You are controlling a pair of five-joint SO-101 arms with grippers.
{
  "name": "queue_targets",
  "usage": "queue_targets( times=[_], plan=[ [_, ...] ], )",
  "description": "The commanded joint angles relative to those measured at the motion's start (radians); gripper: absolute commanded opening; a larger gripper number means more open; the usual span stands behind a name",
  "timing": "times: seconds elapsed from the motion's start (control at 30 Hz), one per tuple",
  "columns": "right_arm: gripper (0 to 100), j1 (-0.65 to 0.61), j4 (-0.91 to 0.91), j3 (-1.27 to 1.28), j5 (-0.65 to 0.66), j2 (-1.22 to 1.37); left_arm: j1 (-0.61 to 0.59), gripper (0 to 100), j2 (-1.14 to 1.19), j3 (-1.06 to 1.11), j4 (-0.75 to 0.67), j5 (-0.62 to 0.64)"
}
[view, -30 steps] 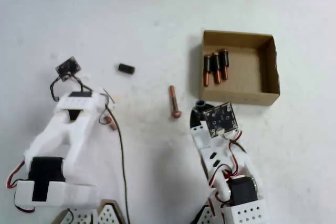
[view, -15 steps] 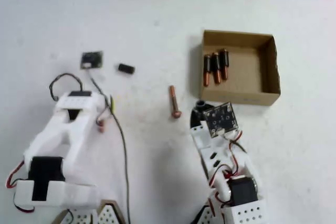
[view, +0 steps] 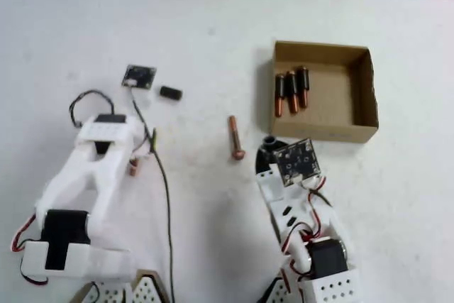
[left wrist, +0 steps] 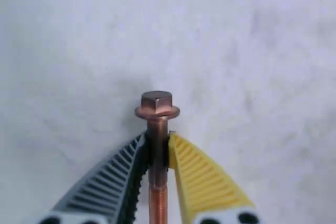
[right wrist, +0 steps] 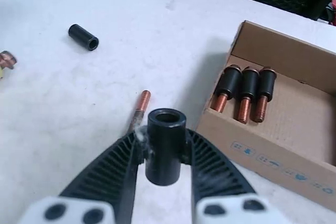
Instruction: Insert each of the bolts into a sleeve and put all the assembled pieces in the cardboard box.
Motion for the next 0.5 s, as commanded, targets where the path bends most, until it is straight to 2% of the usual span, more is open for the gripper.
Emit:
queue_targets(
  times=[0.0,0.27,0.47],
  plan=[
    [1.7,-0.039,-0.025,0.005,-0.002,-0.01,0.056,2,-0.012,-0.15,0.141,-0.008],
    [1.7,-0.088,-0.058,0.021,-0.002,-0.01,0.157,2,-0.013,-0.368,0.373,-0.011],
    [1.7,-0.105,-0.199,0.091,-0.002,-0.01,0.225,2,-0.013,-0.606,0.617,0.006]
  ],
)
